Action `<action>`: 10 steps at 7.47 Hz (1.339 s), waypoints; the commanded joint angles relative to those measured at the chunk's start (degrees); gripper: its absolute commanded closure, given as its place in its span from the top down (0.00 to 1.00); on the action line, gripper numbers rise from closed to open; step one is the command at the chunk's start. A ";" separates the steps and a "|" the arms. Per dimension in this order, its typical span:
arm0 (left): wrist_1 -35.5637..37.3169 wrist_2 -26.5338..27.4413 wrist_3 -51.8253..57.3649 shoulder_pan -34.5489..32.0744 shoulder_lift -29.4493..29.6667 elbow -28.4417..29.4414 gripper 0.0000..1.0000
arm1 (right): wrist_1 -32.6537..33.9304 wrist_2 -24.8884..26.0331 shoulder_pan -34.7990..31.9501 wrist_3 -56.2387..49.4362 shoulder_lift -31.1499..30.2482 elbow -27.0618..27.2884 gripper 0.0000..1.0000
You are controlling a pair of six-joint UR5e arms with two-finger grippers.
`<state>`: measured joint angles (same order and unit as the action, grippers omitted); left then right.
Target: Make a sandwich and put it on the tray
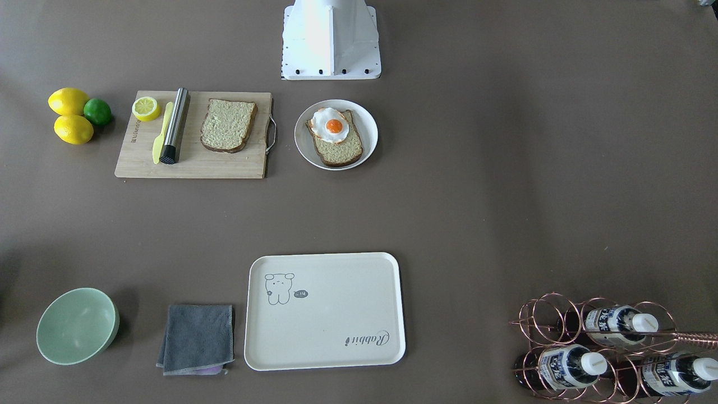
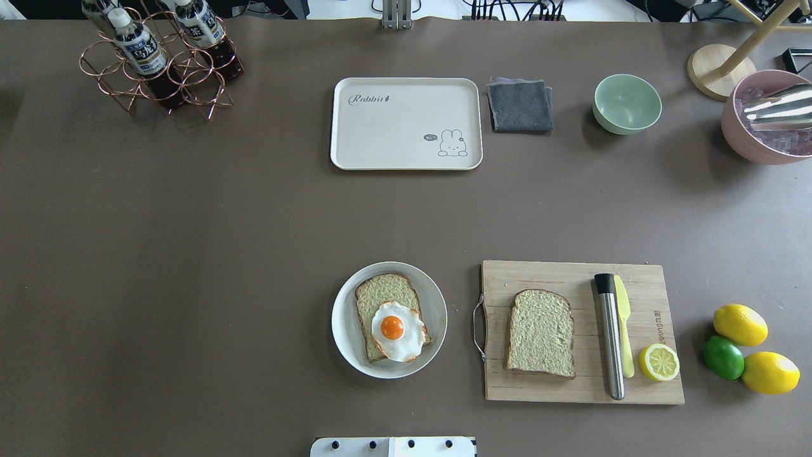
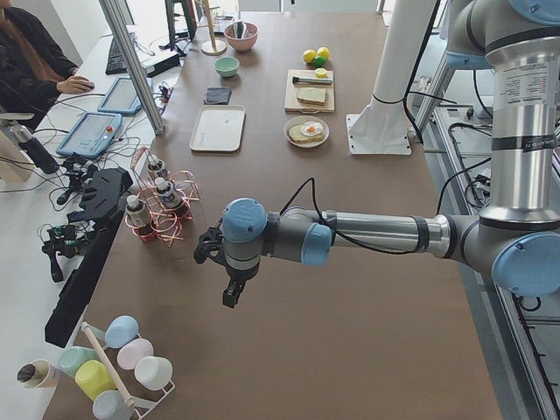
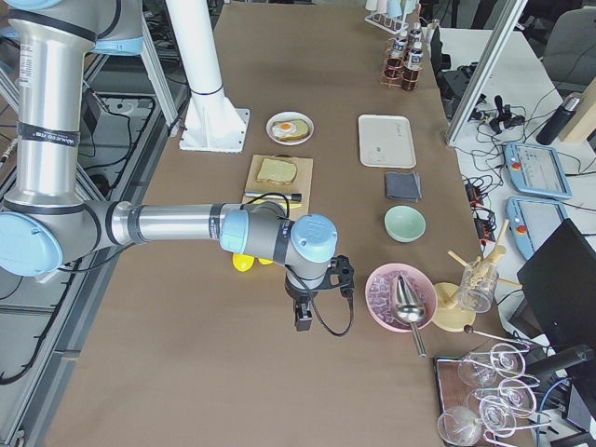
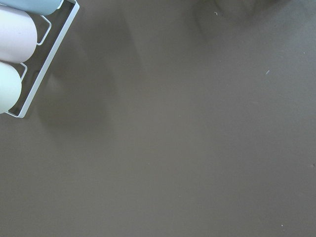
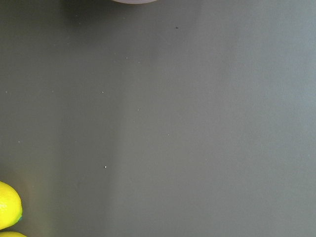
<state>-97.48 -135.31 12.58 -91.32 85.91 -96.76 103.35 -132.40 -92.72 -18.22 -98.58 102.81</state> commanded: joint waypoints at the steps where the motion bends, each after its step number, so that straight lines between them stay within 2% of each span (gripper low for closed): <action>1: -0.34 -0.39 0.08 0.00 0.22 -0.71 0.97 | 0.10 -0.05 0.09 0.02 0.67 0.37 1.00; 3: -0.78 -0.48 0.17 0.00 2.15 -1.15 0.97 | -0.34 -0.40 1.23 0.20 1.02 1.51 1.00; 5: -1.83 -0.48 -0.01 0.09 2.51 -3.96 0.97 | -4.18 -0.23 1.23 0.02 1.46 3.61 1.00; 6: -2.01 -0.74 -2.53 1.83 4.42 -4.14 0.97 | -8.04 -0.22 1.14 0.63 1.46 5.19 1.00; 7: -2.10 -5.88 -14.74 3.15 6.01 -4.14 0.97 | -8.86 -0.31 1.23 1.16 1.90 6.94 1.00; 8: -4.19 -11.59 -21.65 5.17 6.90 -4.06 0.97 | -9.13 -0.40 1.49 4.47 4.25 6.96 1.00; 10: -16.01 -13.05 -23.80 10.87 6.30 -3.88 0.97 | -9.13 -2.58 6.73 23.64 10.23 6.09 1.00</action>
<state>-104.56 -146.22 -7.03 -85.07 92.47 -100.72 94.48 -133.11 -90.19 -9.99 -92.91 109.40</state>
